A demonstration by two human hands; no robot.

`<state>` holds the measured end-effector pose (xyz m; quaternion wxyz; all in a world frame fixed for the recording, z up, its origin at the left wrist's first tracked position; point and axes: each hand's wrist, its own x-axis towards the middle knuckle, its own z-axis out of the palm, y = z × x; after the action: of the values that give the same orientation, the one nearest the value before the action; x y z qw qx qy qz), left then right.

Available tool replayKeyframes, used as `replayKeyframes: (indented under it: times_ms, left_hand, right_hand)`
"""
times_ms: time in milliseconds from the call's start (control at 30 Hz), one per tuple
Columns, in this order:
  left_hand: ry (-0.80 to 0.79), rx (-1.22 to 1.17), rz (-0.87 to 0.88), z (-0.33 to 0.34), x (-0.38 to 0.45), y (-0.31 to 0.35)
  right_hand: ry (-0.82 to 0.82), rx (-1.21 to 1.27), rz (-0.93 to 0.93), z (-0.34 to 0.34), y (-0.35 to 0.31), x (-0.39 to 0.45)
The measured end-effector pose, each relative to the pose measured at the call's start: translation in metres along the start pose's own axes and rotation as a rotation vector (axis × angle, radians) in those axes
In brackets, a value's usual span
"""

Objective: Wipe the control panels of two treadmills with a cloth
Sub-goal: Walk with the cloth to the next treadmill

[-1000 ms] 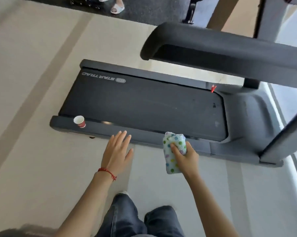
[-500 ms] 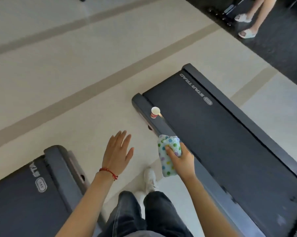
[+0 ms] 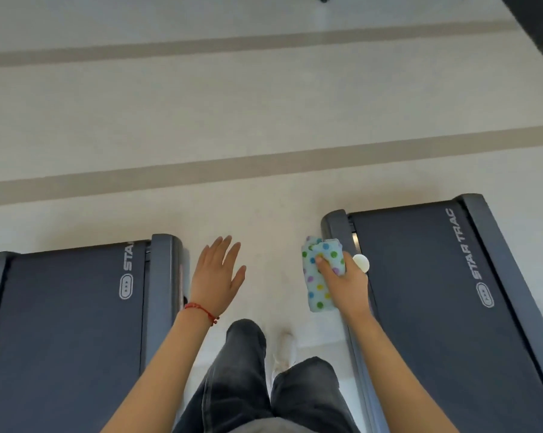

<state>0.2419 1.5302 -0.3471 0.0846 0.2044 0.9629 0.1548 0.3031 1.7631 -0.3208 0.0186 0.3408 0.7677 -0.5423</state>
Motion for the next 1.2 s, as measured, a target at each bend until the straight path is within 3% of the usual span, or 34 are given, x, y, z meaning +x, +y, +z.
replayKeyframes:
  times_ms: [167,633,1000,1200]
  left_hand:
    - [0.000,0.006,-0.026,-0.009,0.066,-0.024]
    - [-0.034,0.071,0.086,-0.064,0.331,-0.109]
    - [-0.141,0.060,0.139,-0.050,0.517,-0.066]
    - [-0.191,0.104,0.280,-0.052,0.632,-0.009]
  right_hand:
    - [-0.043,0.001,0.003,0.027,-0.029,0.067]
    - [0.059,0.063,0.089,0.091,-0.144,0.272]
    - [0.088,0.078,0.154,0.061,-0.189,0.452]
    - [0.104,0.189,0.203,0.015,-0.228,0.543]
